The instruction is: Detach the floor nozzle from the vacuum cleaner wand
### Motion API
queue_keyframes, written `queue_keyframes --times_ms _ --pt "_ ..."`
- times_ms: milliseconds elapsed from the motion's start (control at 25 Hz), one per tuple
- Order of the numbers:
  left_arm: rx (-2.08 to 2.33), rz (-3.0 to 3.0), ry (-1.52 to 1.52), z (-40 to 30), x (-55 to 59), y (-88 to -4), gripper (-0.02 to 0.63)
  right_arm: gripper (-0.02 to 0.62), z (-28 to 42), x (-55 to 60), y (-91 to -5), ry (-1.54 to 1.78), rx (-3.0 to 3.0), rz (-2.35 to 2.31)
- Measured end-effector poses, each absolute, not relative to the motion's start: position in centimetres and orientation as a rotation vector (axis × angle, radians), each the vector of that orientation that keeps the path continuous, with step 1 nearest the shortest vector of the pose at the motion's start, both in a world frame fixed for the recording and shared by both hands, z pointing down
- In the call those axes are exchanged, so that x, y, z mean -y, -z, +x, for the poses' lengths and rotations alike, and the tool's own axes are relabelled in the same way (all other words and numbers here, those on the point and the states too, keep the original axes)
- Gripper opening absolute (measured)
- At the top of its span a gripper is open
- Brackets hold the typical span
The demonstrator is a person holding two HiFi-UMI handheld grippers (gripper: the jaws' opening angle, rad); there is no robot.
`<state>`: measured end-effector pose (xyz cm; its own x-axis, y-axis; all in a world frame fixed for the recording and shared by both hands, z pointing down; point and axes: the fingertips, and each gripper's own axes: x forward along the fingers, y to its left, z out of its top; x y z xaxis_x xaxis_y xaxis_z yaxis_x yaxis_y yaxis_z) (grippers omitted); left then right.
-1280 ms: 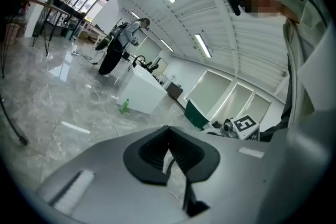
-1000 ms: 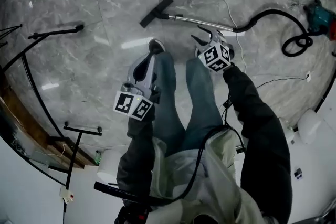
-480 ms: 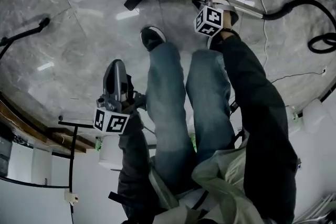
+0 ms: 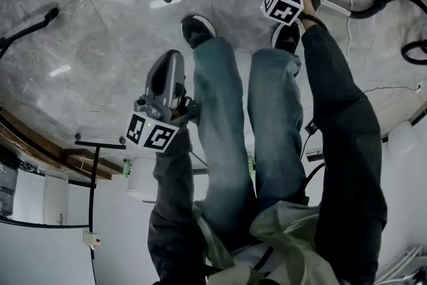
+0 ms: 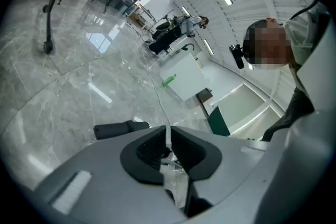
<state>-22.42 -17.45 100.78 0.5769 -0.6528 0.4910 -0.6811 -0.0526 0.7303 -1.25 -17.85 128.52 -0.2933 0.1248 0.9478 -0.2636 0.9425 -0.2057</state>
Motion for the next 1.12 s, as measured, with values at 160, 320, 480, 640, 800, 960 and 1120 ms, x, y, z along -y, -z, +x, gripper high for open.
queue_keyframes --times_ms 160,320,480,640,800,960,1120 --pt "0.939 1.754 0.003 -18.0 17.4 -98.0 0.192 0.126 -2.8 17.8 -116.6 -0.45 1.866 0.04" --pt "0.809 1.751 0.236 -12.3 20.1 -90.3 0.36 0.121 -1.4 16.5 -103.9 -0.397 1.752 0.049" --pt "0.666 1.907 0.355 -6.9 23.5 -79.8 0.39 0.121 -0.9 14.1 -94.3 -0.392 1.8 0.015" --pt "0.688 2.055 0.256 -3.3 23.6 -73.1 0.316 0.121 -0.4 10.9 -87.6 -0.429 1.836 -0.107" --pt "0.545 2.162 0.329 0.6 21.6 -63.5 0.156 0.124 1.1 8.0 -77.7 -0.519 1.957 -0.237" --pt "0.255 2.227 0.431 6.0 19.8 -51.7 0.185 0.127 3.8 6.4 -66.7 -0.572 2.064 -0.386" --pt "0.235 2.399 0.408 8.5 17.5 -41.9 0.159 0.13 5.4 5.6 -57.8 -0.518 2.179 -0.375"
